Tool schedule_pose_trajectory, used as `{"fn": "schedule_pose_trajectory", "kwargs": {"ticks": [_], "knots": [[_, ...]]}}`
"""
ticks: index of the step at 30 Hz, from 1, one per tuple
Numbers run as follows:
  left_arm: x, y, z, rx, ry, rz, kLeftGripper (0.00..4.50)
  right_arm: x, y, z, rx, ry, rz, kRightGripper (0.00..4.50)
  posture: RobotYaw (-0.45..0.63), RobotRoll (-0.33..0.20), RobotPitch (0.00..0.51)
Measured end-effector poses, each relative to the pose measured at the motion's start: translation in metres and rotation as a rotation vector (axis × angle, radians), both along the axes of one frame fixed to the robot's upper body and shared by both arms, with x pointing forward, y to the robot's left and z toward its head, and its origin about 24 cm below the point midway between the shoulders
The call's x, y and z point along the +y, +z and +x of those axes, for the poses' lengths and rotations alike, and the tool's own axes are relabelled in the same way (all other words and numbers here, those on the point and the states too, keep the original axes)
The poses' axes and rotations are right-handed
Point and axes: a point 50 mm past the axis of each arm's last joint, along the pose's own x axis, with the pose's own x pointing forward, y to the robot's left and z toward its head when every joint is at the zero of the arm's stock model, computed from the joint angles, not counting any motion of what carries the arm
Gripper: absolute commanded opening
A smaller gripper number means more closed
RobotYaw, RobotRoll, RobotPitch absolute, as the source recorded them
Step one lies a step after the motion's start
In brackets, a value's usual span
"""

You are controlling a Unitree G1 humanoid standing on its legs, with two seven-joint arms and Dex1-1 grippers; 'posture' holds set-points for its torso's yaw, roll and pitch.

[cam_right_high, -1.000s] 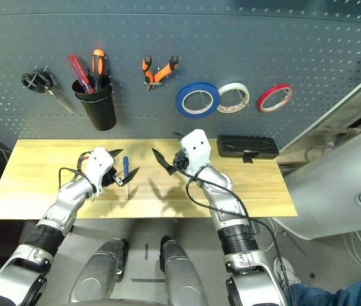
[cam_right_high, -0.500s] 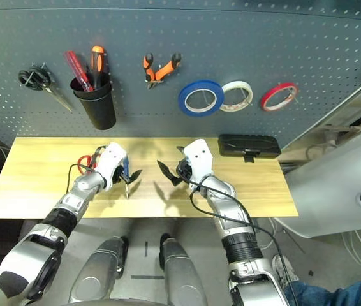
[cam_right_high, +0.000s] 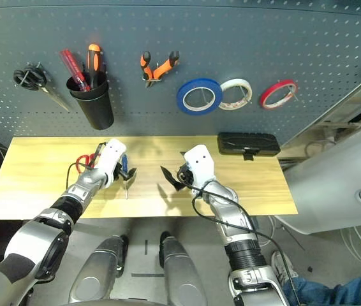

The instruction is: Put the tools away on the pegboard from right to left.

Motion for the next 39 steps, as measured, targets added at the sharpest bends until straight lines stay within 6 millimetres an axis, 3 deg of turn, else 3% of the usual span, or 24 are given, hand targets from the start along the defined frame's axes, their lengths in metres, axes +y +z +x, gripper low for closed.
{"fn": "schedule_pose_trajectory", "kwargs": {"ticks": [14,17,27,39], "knots": [[0.002,-0.013,-0.004,0.122,0.156,-0.002,4.5,0.002,0.005,-0.001,0.003,-0.005,0.0,4.45,-0.02,0.0,0.273],[0.004,-0.013,-0.003,0.128,0.19,-0.001,3.87,0.002,0.007,0.0,-0.004,-0.004,0.001,4.5,-0.02,0.0,0.273],[0.006,-0.012,-0.002,0.15,0.267,-0.05,0.53,0.003,0.008,0.0,-0.008,-0.002,0.002,4.5,-0.02,0.0,0.271],[-0.008,-0.013,-0.006,0.094,0.207,-0.164,0.52,0.009,0.026,0.012,-0.066,0.024,0.015,4.5,0.03,0.0,0.246]]}}
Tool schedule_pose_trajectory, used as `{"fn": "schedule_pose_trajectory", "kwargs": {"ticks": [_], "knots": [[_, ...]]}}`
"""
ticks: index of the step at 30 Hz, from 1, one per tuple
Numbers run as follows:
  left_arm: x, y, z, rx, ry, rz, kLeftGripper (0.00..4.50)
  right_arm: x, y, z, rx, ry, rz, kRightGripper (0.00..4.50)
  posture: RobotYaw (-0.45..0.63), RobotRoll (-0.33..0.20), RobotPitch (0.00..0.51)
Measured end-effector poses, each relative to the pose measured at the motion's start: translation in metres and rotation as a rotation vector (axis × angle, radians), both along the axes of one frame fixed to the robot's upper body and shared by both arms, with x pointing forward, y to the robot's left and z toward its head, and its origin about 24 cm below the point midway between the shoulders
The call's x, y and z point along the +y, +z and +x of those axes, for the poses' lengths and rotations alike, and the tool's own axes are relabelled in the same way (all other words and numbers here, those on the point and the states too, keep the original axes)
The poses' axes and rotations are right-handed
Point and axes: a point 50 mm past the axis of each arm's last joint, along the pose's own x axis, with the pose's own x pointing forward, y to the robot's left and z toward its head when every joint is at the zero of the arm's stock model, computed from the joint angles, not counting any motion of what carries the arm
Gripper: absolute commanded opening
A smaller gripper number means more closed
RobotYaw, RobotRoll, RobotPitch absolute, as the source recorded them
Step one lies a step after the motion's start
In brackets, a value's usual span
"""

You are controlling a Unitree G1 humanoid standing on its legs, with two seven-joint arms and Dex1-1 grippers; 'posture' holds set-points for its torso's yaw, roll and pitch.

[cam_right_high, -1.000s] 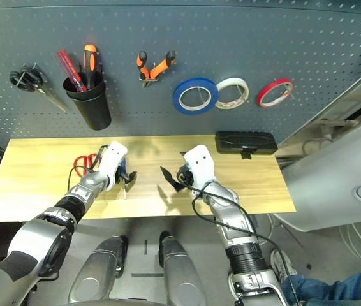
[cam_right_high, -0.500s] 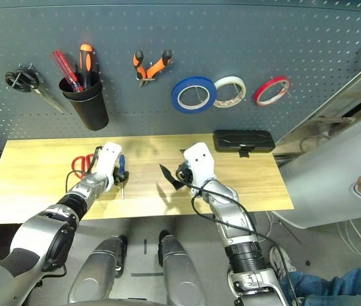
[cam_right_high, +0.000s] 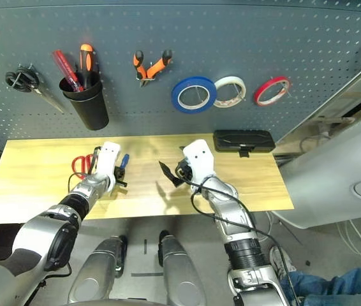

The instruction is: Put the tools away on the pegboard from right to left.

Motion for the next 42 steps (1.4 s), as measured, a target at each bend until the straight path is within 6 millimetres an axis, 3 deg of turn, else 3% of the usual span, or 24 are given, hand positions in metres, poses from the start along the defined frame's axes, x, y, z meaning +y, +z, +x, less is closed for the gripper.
{"fn": "schedule_pose_trajectory", "kwargs": {"ticks": [7,12,17,25,42], "knots": [[0.018,0.015,0.0,-0.209,-0.018,-0.049,0.52,0.003,0.01,0.007,-0.02,0.025,0.027,4.5,0.05,0.0,0.233],[0.037,0.016,-0.019,-0.309,-0.022,-0.055,0.52,0.004,0.003,0.012,0.06,0.03,0.07,4.5,0.07,0.0,0.231],[0.05,0.031,-0.038,-0.411,-0.057,-0.054,0.52,0.002,0.002,0.014,0.092,0.035,0.086,4.5,0.09,0.0,0.234],[0.031,0.055,-0.061,-0.501,-0.324,-0.093,0.52,0.006,0.01,0.016,0.073,0.1,0.094,4.5,0.09,0.0,0.237],[0.013,0.136,-0.05,-0.782,-0.452,-0.252,0.52,0.026,0.062,0.014,-0.139,0.232,0.162,4.5,0.08,0.0,0.228]]}}
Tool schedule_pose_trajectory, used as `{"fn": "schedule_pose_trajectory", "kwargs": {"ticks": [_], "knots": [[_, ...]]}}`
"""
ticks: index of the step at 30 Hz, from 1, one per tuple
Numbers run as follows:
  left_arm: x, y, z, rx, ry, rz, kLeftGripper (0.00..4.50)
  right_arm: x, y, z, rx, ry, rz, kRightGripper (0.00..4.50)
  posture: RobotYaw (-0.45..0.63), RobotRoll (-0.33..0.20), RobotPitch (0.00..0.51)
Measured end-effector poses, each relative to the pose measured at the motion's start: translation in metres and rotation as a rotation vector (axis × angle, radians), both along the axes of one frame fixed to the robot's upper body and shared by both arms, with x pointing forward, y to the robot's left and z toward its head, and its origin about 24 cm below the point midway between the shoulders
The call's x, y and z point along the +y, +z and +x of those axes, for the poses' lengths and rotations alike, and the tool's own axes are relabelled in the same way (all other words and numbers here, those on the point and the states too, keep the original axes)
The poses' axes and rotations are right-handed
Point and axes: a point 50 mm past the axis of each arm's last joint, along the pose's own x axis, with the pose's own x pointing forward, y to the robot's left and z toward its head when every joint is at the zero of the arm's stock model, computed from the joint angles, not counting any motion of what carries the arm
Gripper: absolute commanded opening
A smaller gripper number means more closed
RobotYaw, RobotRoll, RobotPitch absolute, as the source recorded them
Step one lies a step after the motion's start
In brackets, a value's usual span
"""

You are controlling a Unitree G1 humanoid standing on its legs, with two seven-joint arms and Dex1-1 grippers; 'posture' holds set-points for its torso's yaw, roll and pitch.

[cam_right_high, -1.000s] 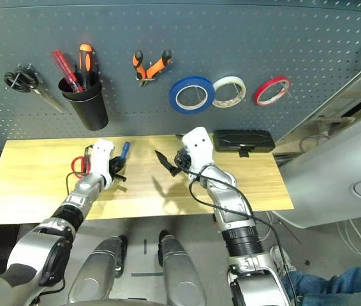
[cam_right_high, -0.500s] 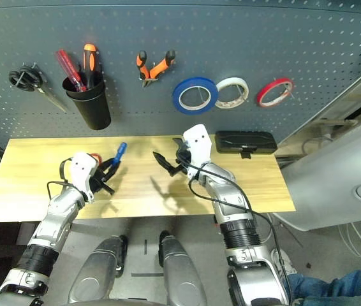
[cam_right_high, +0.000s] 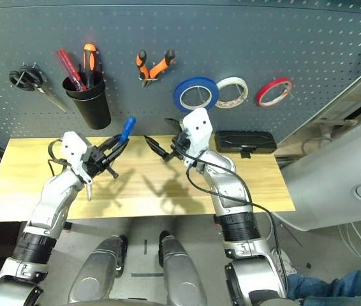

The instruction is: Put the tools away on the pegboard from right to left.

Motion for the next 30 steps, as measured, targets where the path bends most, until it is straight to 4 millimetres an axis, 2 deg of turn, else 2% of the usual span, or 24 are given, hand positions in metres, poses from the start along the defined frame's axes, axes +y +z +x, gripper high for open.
{"fn": "schedule_pose_trajectory", "kwargs": {"ticks": [8,11,15,23,30], "knots": [[-0.003,0.031,-0.004,-0.075,-0.088,0.02,0.52,0.011,0.011,-0.005,-0.042,0.057,0.032,4.5,0.08,0.0,0.22],[0.003,0.042,-0.001,-0.106,-0.069,-0.012,0.52,0.012,0.013,-0.005,-0.049,0.065,0.035,4.5,0.08,0.0,0.221],[0.012,0.07,0.007,-0.187,-0.019,-0.079,0.52,0.015,0.018,-0.004,-0.061,0.076,0.046,4.5,0.08,0.0,0.222],[0.019,0.097,0.012,-0.255,0.02,-0.157,0.52,0.023,0.03,-0.002,-0.094,0.1,0.074,4.5,0.09,0.0,0.225],[0.018,0.119,0.015,-0.301,0.034,-0.242,0.52,0.029,0.032,0.0,-0.096,0.11,0.094,4.5,0.09,0.0,0.226]]}}
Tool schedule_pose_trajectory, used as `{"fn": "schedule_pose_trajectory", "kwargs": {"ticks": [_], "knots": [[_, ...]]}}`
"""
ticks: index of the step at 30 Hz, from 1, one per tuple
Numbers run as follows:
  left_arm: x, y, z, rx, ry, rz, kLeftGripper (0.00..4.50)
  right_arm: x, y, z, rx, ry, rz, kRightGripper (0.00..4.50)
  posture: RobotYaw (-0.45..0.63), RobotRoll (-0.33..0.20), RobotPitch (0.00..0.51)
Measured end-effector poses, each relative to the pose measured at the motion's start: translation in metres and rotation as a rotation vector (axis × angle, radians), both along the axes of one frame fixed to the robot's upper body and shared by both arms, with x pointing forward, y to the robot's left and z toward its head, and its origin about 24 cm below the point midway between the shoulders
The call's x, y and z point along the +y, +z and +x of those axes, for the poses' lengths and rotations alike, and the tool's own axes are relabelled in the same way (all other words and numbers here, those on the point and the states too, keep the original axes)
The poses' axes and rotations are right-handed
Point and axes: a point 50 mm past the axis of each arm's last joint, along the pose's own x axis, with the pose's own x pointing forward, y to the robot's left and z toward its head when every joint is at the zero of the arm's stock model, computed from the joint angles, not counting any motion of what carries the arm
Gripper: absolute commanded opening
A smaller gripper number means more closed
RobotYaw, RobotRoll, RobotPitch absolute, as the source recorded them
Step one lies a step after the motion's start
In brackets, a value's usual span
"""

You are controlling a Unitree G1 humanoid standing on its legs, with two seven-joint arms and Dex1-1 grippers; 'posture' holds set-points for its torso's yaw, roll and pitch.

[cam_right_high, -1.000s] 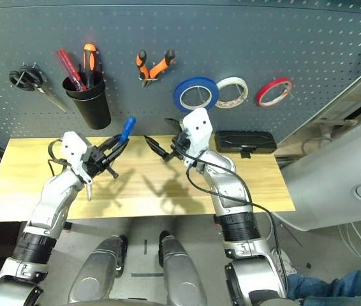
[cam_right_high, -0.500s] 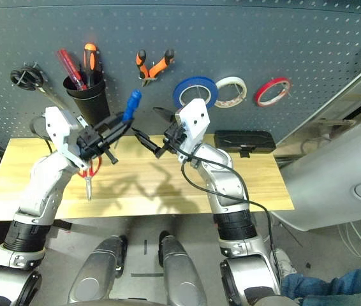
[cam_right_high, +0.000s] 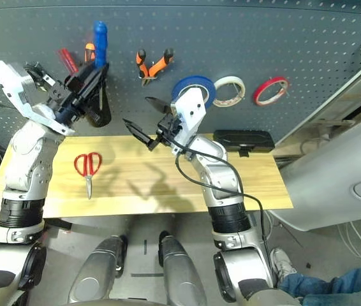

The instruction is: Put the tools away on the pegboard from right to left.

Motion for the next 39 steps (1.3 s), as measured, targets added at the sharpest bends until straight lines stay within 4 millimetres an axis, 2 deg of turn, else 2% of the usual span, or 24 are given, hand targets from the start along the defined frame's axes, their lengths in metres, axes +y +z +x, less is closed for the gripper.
{"fn": "schedule_pose_trajectory", "kwargs": {"ticks": [5,10,21,30,32,39], "knots": [[0.002,0.02,0.003,-0.048,0.018,-0.056,0.52,0.004,0.002,0.002,-0.001,0.002,0.011,4.5,0.09,0.0,0.227],[0.009,0.028,0.015,-0.079,0.072,-0.103,0.52,0.006,-0.001,0.004,0.015,-0.006,0.02,4.5,0.09,0.0,0.225],[0.016,0.0,0.045,-0.035,0.173,-0.113,0.52,0.01,0.002,0.007,0.002,-0.023,0.034,4.5,0.08,0.0,0.226],[0.022,-0.017,0.054,-0.033,0.252,-0.069,0.52,0.012,0.002,0.006,-0.001,-0.02,0.03,4.5,0.08,0.0,0.229],[0.023,-0.017,0.054,-0.033,0.268,-0.064,1.28,0.012,0.002,0.006,-0.001,-0.021,0.03,4.5,0.07,0.0,0.23],[0.026,-0.017,0.048,-0.011,0.252,-0.063,3.42,0.01,0.001,0.006,0.002,-0.027,0.026,4.5,0.07,0.0,0.235]]}}
